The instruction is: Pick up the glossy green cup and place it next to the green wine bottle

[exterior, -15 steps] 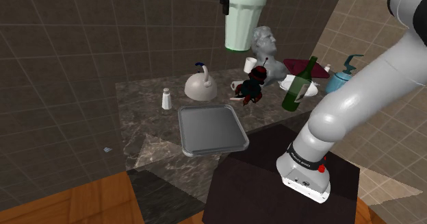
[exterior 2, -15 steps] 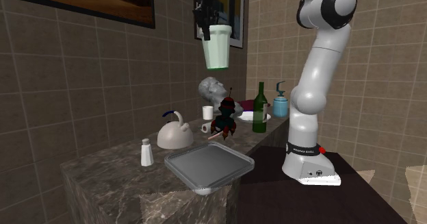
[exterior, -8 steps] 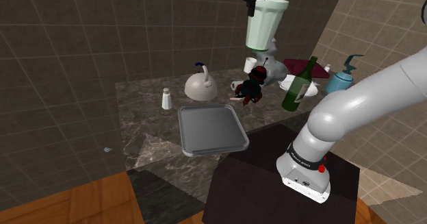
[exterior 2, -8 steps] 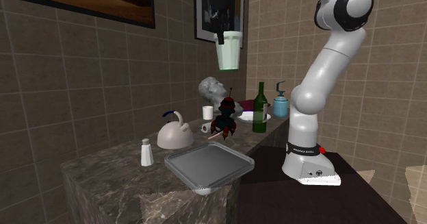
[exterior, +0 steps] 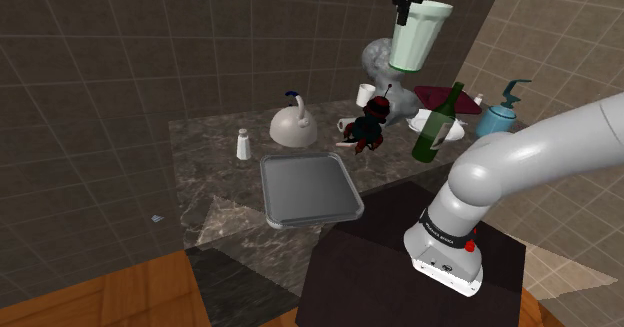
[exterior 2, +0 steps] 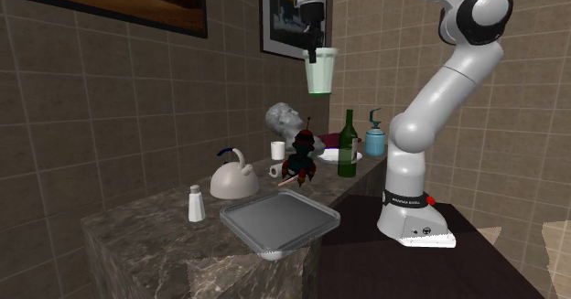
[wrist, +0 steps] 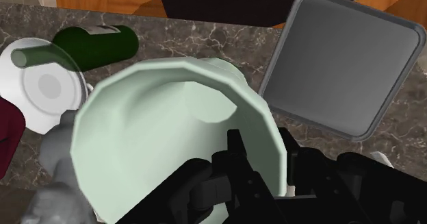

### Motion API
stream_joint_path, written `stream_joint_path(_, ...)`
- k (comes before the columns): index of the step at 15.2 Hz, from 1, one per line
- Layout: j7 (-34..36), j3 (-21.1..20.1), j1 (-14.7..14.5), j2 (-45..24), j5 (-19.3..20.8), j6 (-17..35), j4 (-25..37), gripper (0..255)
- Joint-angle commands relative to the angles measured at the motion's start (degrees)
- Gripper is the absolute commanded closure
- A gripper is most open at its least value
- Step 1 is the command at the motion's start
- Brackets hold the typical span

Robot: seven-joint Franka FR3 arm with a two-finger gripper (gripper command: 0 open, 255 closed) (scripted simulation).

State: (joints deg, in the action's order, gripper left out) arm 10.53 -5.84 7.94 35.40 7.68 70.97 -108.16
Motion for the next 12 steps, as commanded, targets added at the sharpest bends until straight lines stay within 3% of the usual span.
stream_joint_path(1,-2.8,2.3,0.4,1.4,1.4,0.3,-1.3,255)
stream_joint_path(12,-18.3,15.8,2.8,4.8,10.3,2.4,-3.4,255)
